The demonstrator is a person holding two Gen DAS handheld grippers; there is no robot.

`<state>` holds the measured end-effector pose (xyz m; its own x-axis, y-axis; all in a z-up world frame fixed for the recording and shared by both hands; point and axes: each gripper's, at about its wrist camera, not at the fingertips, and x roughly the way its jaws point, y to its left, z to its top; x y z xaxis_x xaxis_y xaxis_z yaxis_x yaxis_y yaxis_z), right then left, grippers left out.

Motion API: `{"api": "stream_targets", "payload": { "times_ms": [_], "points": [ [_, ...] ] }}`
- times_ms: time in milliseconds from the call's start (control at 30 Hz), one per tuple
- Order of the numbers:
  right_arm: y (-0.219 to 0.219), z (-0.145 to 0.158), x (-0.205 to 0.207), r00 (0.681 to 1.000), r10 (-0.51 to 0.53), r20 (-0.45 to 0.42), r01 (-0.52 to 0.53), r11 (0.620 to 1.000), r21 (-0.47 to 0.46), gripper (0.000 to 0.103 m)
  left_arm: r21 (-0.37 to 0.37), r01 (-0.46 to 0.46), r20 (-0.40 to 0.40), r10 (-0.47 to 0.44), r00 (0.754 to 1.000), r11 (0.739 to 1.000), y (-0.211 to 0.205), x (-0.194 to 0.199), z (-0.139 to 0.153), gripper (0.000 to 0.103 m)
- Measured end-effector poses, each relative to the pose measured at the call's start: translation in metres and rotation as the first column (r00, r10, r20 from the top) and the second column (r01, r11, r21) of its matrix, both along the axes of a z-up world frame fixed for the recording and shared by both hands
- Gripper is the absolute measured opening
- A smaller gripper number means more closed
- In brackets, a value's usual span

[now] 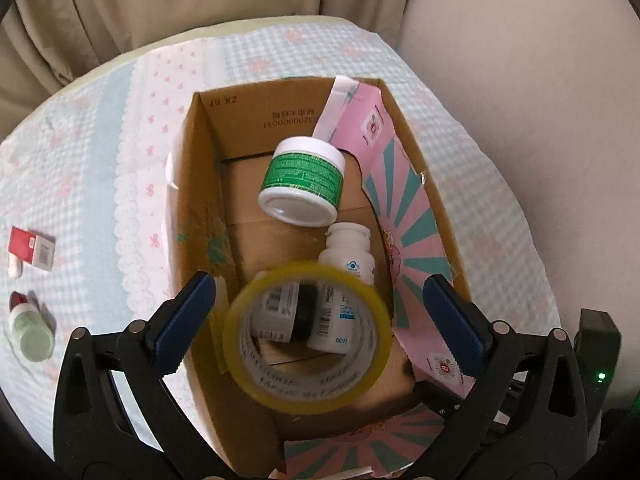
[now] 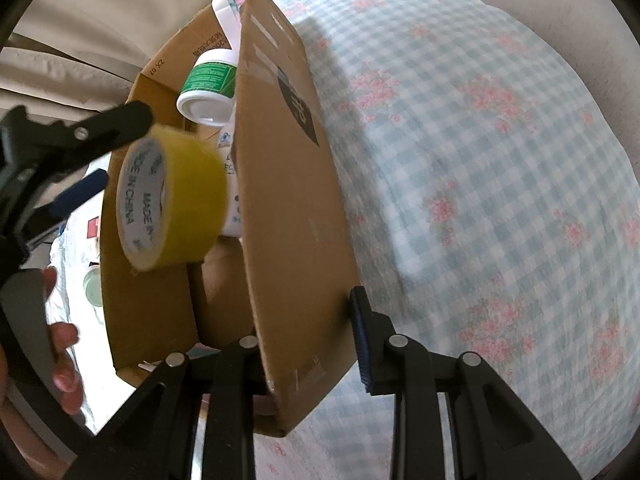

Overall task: Organize rigid objects
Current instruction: 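Carry the tape roll into the box and open the left gripper, then move the left tool back to the pale green jar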

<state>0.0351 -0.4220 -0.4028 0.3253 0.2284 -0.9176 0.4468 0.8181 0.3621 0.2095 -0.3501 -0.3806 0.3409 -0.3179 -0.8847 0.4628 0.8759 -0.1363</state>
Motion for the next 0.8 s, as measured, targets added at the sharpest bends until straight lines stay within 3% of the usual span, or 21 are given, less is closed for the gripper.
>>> {"api": "stream_targets", "payload": {
  "times_ms": [433, 800],
  "points": [
    [-0.001, 0.001, 0.001, 1.000, 0.008, 0.000, -0.008, 1.000, 0.007, 0.026, -0.048, -0.054, -0.001, 0.054, 0.999, 0.997, 0.042, -0.005, 0.034, 0.103],
    [-0.002, 0.001, 0.003, 1.000, 0.028, -0.007, -0.028, 1.000, 0.004, 0.026, -0.061, -0.216, 0.069, 0.220, 0.973, 0.974, 0.173, 0.009, 0.082, 0.103]
  ]
}}
